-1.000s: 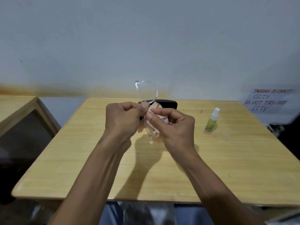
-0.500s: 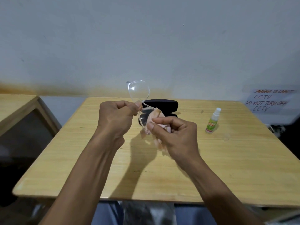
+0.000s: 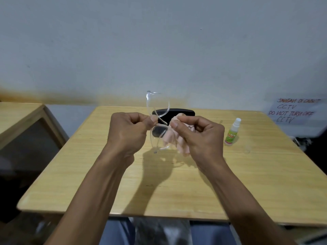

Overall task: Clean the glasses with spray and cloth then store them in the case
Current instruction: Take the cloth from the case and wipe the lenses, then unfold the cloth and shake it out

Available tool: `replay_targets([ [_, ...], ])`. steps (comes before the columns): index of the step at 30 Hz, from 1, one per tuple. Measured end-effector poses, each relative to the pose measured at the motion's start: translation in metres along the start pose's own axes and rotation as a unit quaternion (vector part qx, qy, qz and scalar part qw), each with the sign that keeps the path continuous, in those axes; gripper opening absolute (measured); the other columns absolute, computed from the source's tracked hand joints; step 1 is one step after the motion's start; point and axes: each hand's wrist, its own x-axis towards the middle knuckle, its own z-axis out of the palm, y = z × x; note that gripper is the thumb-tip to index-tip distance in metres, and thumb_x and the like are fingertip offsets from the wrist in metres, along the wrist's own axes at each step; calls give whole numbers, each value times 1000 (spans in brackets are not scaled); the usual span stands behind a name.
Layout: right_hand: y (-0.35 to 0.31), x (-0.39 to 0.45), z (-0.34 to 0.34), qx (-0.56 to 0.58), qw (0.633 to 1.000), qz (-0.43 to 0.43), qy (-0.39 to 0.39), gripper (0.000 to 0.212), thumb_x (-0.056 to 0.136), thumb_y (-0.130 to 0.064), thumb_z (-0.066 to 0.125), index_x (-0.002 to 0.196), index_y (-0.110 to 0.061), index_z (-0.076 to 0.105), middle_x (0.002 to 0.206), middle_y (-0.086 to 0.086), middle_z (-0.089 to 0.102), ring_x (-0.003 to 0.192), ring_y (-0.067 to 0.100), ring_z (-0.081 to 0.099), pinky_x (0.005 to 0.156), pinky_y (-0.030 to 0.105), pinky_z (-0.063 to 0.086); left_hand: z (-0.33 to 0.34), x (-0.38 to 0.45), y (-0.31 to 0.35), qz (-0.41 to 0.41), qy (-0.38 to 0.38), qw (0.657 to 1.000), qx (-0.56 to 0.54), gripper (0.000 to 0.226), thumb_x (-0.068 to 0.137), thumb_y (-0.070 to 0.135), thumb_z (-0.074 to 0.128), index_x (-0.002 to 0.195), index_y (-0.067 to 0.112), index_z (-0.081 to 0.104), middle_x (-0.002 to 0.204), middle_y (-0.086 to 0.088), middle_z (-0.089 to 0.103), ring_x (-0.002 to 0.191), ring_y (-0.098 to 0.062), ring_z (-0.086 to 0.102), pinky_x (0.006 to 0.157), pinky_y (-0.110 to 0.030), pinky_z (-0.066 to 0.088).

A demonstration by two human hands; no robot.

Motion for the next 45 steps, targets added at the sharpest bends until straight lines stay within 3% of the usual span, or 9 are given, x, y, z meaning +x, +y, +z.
replay_targets([
  [4, -1, 2, -9, 11, 1000, -8, 0, 15, 78, -5, 82, 90, -4, 75, 66, 2, 77, 61, 8, 70, 66, 21, 54, -11, 1, 5, 4, 16, 1000, 11, 24, 81, 14, 77, 61, 6, 68, 65, -5, 65, 42, 5, 49, 64, -20, 39],
  [10, 2, 4, -13, -10, 1000, 3, 25, 18, 76, -17, 86, 92, -11, 79, 90, 9, 80, 82, 20, 74, 84, 41, 60, -19, 2, 0, -1, 3, 999, 46, 23, 84, 15, 75, 66, 2, 69, 67, -5, 65, 49, 4, 51, 63, -20, 40],
  [13, 0, 3, -11, -13, 1000, -1, 19, 16, 78, -16, 84, 92, -10, 77, 85, 9, 79, 75, 16, 72, 77, 34, 59, -23, 3, -6, 4, -9, 998, 66, 24, 83, 17, 76, 69, -1, 70, 70, -12, 60, 65, -15, 49, 66, -28, 40],
  [17, -3, 1, -10, -19, 1000, -17, 12, 11, 82, -12, 81, 92, -10, 76, 74, 1, 78, 67, 10, 71, 72, 28, 58, -29, 1, -9, 16, -21, 994, 109, 24, 83, 18, 76, 68, 1, 70, 62, -15, 54, 61, -18, 44, 63, -29, 40],
  [22, -5, -2, -12, -23, 1000, -18, 8, 10, 80, -16, 82, 89, -15, 77, 77, 4, 78, 70, 14, 72, 75, 34, 59, -40, 1, -9, 39, -23, 978, 204, 20, 84, 25, 76, 71, 10, 72, 77, -17, 73, 64, -19, 59, 60, -26, 46],
  [25, -5, -4, -15, -32, 999, -20, 12, 11, 79, -19, 82, 89, -17, 77, 77, 3, 78, 69, 14, 71, 75, 35, 59, -53, 2, -10, 64, -24, 950, 306, 16, 86, 27, 73, 75, 15, 71, 69, -3, 68, 56, -14, 56, 52, -22, 43],
  [29, -4, -7, -20, -44, 999, -20, 17, 12, 82, -15, 81, 92, -13, 77, 77, 1, 79, 69, 12, 72, 72, 31, 59, -69, 13, -21, 118, -52, 878, 461, 13, 89, 29, 70, 78, 23, 71, 75, 13, 63, 78, -19, 58, 80, -37, 42],
  [36, 1, -16, -22, -54, 998, -8, 8, 11, 82, -17, 80, 91, -13, 75, 76, 3, 79, 71, 14, 74, 71, 30, 60, -66, 25, -49, 165, -102, 778, 597, 11, 91, 30, 66, 84, 25, 72, 87, 7, 67, 84, -17, 49, 81, -33, 25],
  [45, 3, -23, -22, -51, 998, -10, -25, 4, 87, -14, 76, 88, -12, 73, 72, 6, 78, 63, 12, 72, 60, 22, 54, -68, 28, -60, 134, -119, 753, 633, 8, 85, 32, 73, 86, 24, 73, 85, 7, 70, 88, -19, 59, 84, -36, 30],
])
